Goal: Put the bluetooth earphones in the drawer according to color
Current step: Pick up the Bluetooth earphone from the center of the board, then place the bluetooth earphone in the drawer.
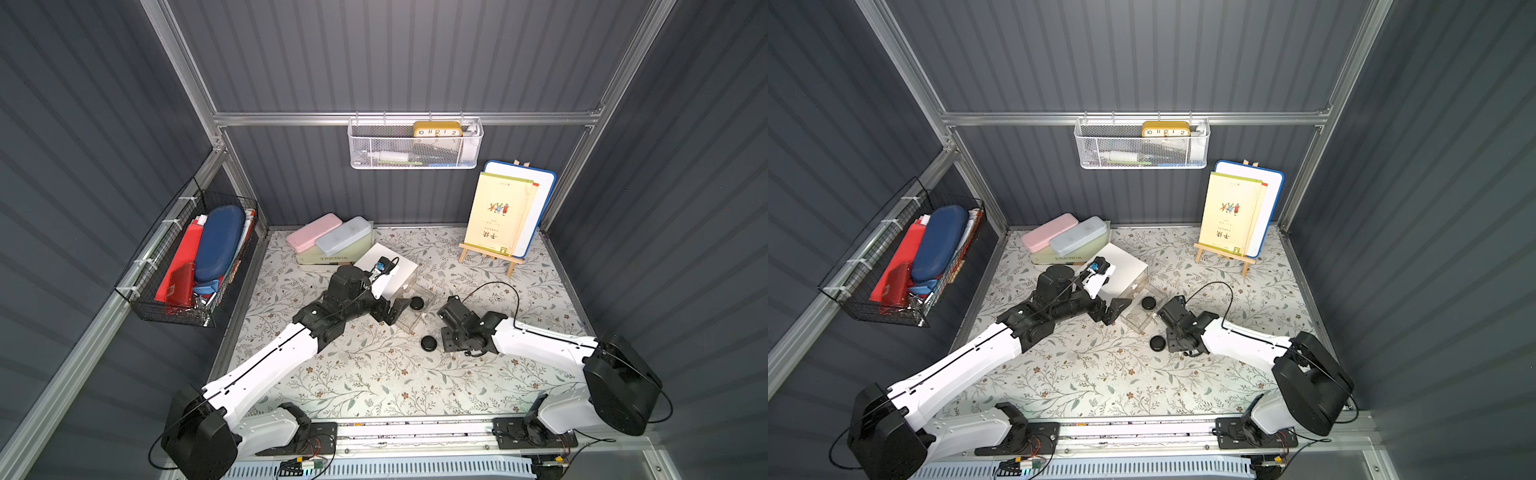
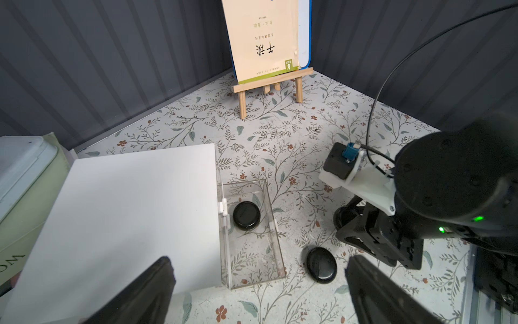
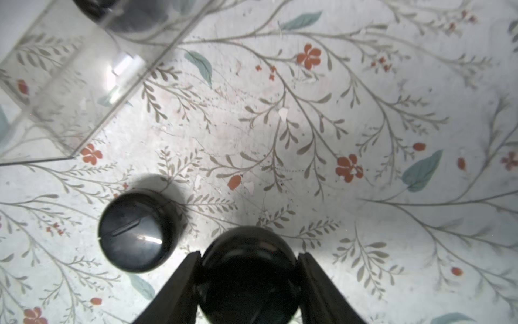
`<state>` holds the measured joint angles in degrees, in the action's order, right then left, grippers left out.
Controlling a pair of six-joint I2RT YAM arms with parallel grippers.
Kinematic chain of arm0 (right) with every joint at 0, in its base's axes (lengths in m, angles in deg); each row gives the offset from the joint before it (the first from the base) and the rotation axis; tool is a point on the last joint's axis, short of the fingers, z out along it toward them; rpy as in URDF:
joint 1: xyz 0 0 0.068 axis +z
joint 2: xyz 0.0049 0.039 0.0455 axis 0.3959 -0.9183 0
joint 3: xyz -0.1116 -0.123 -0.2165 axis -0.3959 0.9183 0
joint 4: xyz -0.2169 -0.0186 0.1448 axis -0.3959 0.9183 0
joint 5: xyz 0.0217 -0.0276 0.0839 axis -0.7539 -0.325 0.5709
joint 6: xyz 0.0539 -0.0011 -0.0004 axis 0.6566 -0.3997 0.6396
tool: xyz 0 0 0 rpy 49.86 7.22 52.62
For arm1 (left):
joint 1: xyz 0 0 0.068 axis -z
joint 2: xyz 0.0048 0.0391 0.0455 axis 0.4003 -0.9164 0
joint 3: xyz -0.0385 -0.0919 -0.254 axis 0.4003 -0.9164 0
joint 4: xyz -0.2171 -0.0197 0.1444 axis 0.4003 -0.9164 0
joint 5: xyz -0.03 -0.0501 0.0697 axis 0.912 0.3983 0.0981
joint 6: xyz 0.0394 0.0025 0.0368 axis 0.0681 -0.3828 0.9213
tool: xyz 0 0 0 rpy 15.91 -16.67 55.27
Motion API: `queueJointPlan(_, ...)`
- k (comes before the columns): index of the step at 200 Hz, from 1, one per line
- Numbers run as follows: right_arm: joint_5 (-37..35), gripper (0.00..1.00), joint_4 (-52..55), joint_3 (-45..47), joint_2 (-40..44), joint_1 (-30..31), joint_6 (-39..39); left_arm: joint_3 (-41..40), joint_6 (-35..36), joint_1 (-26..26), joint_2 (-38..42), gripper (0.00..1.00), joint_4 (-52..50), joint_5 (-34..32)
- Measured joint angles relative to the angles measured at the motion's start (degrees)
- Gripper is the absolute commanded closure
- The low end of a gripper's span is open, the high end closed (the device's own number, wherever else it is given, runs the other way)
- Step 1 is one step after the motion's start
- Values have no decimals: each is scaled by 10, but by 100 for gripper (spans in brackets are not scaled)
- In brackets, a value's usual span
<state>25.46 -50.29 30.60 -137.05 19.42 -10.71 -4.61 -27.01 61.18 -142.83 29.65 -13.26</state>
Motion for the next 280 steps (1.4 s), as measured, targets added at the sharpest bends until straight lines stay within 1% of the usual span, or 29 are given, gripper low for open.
queueJointPlan(28,-4,100,-42,-12,12,0,-47,4,0,-3,2,1,-4,-3)
queueJointPlan(45,-7,100,-63,-19,13,-2,-69,7,1,-13,2,1,-5,-5)
queueJointPlan(97,-7,100,-123,-50,7,-20,-110,15,12,-94,2,1,-2,15)
queueJointPlan(109,-3,100,-136,-56,-1,-26,-112,17,16,-103,2,1,-2,20)
queueJointPlan(167,21,100,-188,-85,-55,-38,-112,18,23,-111,-11,1,11,33)
queueJointPlan(224,44,100,-223,-90,-91,-38,-106,-9,23,-124,-17,1,33,33)
queueJointPlan(280,58,100,-259,-90,-111,-40,-82,-14,23,-128,-34,1,35,35)
